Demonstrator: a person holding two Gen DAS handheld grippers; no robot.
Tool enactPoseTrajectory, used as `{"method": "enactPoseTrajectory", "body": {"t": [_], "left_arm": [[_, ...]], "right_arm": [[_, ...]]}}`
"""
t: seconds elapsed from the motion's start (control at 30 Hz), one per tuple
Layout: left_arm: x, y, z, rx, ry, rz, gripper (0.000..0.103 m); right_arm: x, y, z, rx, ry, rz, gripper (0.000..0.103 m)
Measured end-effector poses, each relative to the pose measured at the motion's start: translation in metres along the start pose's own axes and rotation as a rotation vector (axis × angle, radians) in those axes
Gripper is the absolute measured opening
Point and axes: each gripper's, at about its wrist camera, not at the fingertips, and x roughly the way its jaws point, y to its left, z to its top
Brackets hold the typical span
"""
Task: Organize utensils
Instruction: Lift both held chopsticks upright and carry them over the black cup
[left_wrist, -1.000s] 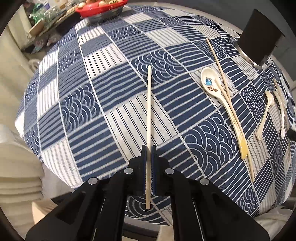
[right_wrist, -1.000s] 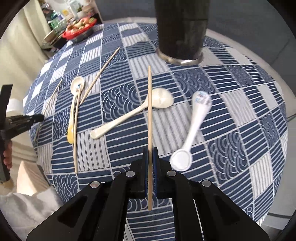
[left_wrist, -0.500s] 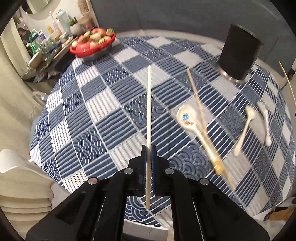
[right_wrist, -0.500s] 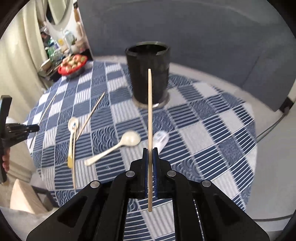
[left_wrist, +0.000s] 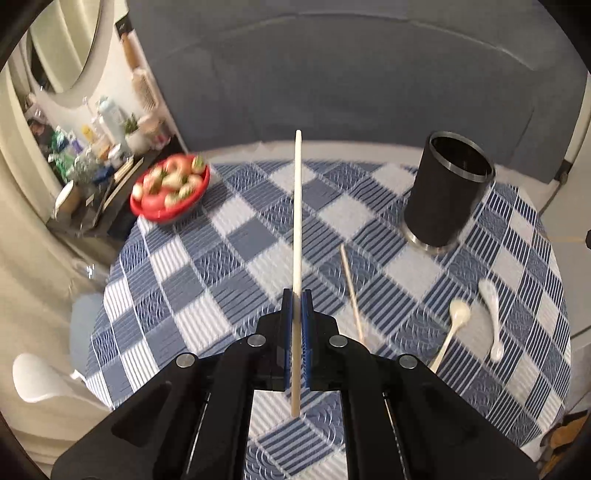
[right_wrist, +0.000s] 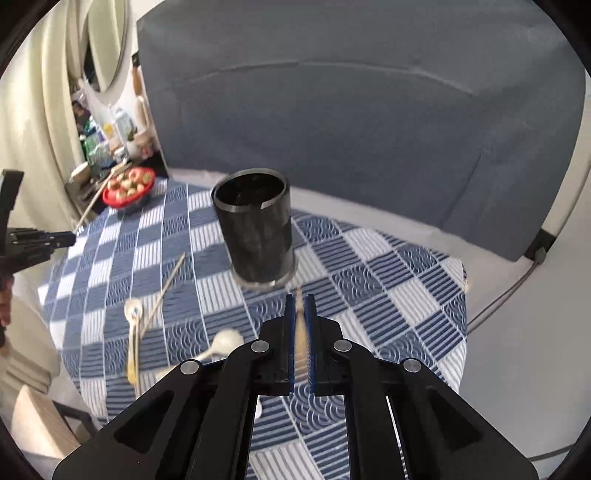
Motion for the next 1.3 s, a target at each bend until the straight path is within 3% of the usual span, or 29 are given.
{"method": "enactPoseTrajectory", "body": {"t": [0.17,0.4,0.6,0.93,1.3], "left_arm": [[0.004,-0.014,0.041,-0.034,-0.027,-0.023,0.005],[0.009,-0.051,0.100,0.011,-0.086,-0.056,0.005],[0.017,-0.073,0.138,0.024,-0.117,-0.128,0.005],[0.019,-0.090,0.162,0.021,-0.178,-0.240,0.005],[0.032,-0.095,0.166,-0.032,-0.237,-0.470,0.005]], "right_arm": [[0.004,-0.010,0.033,-0.016,-0.037,0.015,0.005],[0.026,-0.024,0.077,-0.012,-0.069,0.058,0.005],[0.046,-0.028,0.110,-0.021,-0.089,0.094,0.005],[0.037,-0.018,0.152,-0.052,-0.181,0.151,0.005],[0.021,-0.013,0.186,-0.062,-0.258,0.233,0.005]]}}
